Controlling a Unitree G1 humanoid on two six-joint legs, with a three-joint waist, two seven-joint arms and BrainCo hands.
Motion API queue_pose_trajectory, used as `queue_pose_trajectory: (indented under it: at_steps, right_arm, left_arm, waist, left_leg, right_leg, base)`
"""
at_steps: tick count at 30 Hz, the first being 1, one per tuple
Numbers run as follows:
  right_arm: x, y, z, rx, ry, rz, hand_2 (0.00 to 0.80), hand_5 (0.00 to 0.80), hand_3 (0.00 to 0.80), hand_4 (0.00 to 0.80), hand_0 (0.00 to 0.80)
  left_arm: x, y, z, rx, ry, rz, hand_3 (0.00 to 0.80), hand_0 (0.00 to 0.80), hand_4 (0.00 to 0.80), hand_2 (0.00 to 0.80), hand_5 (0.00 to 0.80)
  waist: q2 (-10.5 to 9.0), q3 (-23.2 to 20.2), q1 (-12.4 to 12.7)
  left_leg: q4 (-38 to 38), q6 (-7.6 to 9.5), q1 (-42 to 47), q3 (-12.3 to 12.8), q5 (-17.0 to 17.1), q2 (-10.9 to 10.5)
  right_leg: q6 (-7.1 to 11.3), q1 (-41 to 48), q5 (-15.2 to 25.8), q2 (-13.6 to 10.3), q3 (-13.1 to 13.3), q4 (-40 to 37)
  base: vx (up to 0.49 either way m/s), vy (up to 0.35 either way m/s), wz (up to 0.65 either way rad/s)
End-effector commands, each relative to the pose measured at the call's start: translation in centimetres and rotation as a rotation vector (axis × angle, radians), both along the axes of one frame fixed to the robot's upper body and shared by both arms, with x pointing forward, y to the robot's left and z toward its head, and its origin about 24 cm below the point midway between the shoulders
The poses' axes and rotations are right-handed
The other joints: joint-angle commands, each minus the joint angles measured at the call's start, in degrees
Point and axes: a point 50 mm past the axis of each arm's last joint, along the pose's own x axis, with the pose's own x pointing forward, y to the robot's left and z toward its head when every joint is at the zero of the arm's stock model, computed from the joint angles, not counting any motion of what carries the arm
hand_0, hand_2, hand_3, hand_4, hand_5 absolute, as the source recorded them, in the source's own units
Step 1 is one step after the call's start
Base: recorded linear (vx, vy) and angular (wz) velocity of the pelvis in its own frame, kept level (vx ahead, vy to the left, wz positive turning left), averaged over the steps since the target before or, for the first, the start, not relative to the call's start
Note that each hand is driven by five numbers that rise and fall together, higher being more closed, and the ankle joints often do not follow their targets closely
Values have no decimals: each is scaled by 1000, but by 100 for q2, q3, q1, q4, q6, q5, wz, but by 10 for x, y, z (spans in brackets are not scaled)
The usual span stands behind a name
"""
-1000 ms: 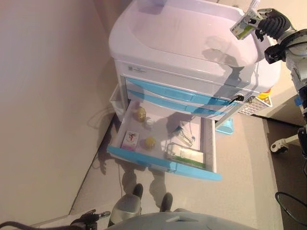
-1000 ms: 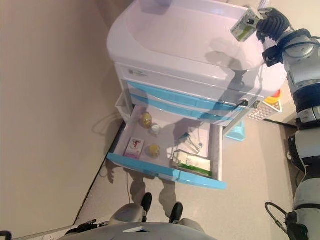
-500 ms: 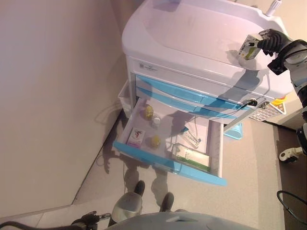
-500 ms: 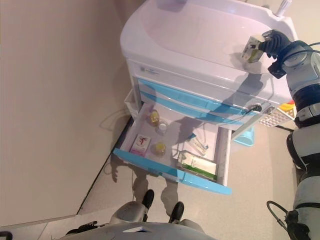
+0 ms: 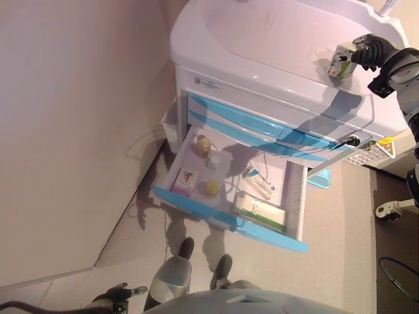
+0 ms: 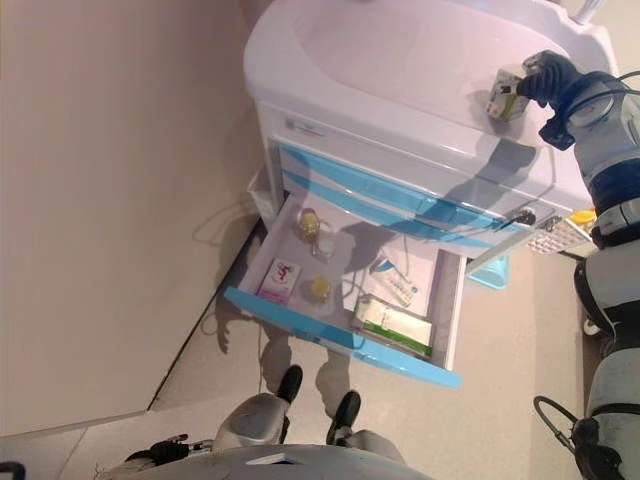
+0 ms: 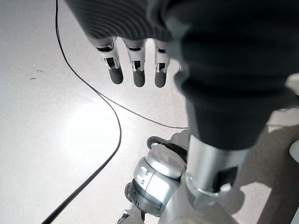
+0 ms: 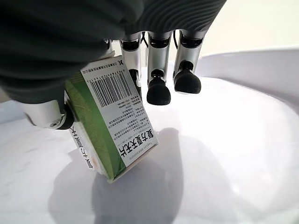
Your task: Open the drawer and pick up the medicine
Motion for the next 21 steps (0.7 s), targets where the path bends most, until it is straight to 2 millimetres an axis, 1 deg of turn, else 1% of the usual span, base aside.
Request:
queue_pose_trajectory:
  at_steps: [1,2,3,4,6,7,8,9,10,12,13,14,15,21]
  right_arm:
    - [0,10,23,-104,-40,29,552,552,552,552,552]
    - [0,10,22,-105,-43,30,502,502,502,502,502]
    - [0,10,21,-107,-52,30,471,471,471,471,471]
    - [0,11,21,-102,-77,36,502,502,502,502,502]
    - [0,13,23,-100,-119,39,609,609,609,609,609]
    - [0,14,25,-98,-138,43,715,715,715,715,715]
    - [0,14,25,-100,-148,42,800,800,800,800,800]
    - [-1,14,26,-102,-155,42,800,800,800,800,800]
    - [-1,14,26,-101,-158,42,687,687,687,687,687]
    - [-1,14,23,-100,-157,42,427,427,427,427,427]
    - [-1,14,23,-101,-158,43,188,188,188,188,188]
    - [-1,15,22,-97,-162,45,44,44,44,44,44]
    - [-1,15,21,-92,-166,45,0,0,0,0,0]
    - [0,15,17,-73,-183,45,0,0,0,0,0]
  left_arm:
    - [-9,8,1,16,42,-25,0,0,0,0,0]
    - [-9,8,1,16,41,-26,0,0,0,0,0]
    - [-9,7,1,16,41,-27,0,0,0,0,0]
    - [-9,7,1,15,40,-29,0,0,0,0,0]
    - [-9,7,1,13,40,-31,0,0,0,0,0]
    - [-9,6,1,12,40,-32,0,0,0,0,0]
    - [-9,6,1,10,39,-33,0,0,0,0,0]
    - [-9,5,1,9,38,-36,0,0,0,0,0]
    - [-8,5,0,8,36,-37,0,0,0,0,0]
    - [-8,4,0,4,33,-40,0,0,0,0,0]
    - [-8,4,0,4,31,-40,0,0,0,0,0]
    - [-7,3,0,4,29,-39,0,0,0,0,0]
    - [-6,3,0,4,28,-38,0,0,0,0,0]
    - [-5,3,0,3,25,-39,0,0,0,0,0]
  waist:
    - [44,-70,140]
    - [49,-70,137]
    - [54,-72,135]
    - [60,-73,133]
    - [70,-72,122]
    - [77,-79,118]
    - [83,-80,115]
    - [90,-75,113]
    - [97,-74,106]
    - [109,-68,94]
    - [112,-66,87]
    - [113,-63,78]
    - [115,-61,74]
    - [133,-69,43]
  left_leg:
    - [-149,9,109,-12,-301,-22]
    - [-152,9,112,-12,-302,-20]
    - [-157,8,115,-13,-301,-20]
    - [-162,9,119,-11,-301,-20]
    - [-160,7,129,-3,-302,-22]
    - [-157,6,129,2,-307,-23]
    - [-153,4,127,6,-310,-23]
    - [-155,5,124,7,-309,-24]
    - [-157,6,124,9,-308,-26]
    - [-153,4,119,19,-310,-25]
    - [-151,3,117,23,-311,-24]
    - [-148,2,116,30,-315,-23]
    - [-148,2,117,33,-315,-23]
    - [-166,-2,134,60,-313,-12]
  right_leg:
    - [51,23,-415,-47,-6,695]
    - [51,24,-417,-46,-3,696]
    - [52,21,-416,-47,-1,696]
    - [53,19,-415,-47,0,695]
    - [57,27,-410,-49,2,692]
    - [58,29,-414,-50,6,689]
    - [59,25,-417,-52,7,691]
    - [59,20,-417,-53,8,692]
    - [58,14,-418,-53,14,694]
    - [59,4,-421,-55,21,700]
    - [58,-2,-420,-54,26,702]
    - [58,-6,-420,-54,32,704]
    - [57,-7,-420,-52,39,703]
    - [65,-17,-412,-51,67,701]
  base:
    - [0,0,0]
    - [0,0,0]
    - [0,0,0]
    - [0,0,0]
    - [0,0,0]
    - [0,0,0]
    - [0,0,0]
    - [0,0,0]
    - [0,0,0]
    - [0,0,0]
    - [0,0,0]
    - [0,0,0]
    - [0,0,0]
    - [-2,0,-1]
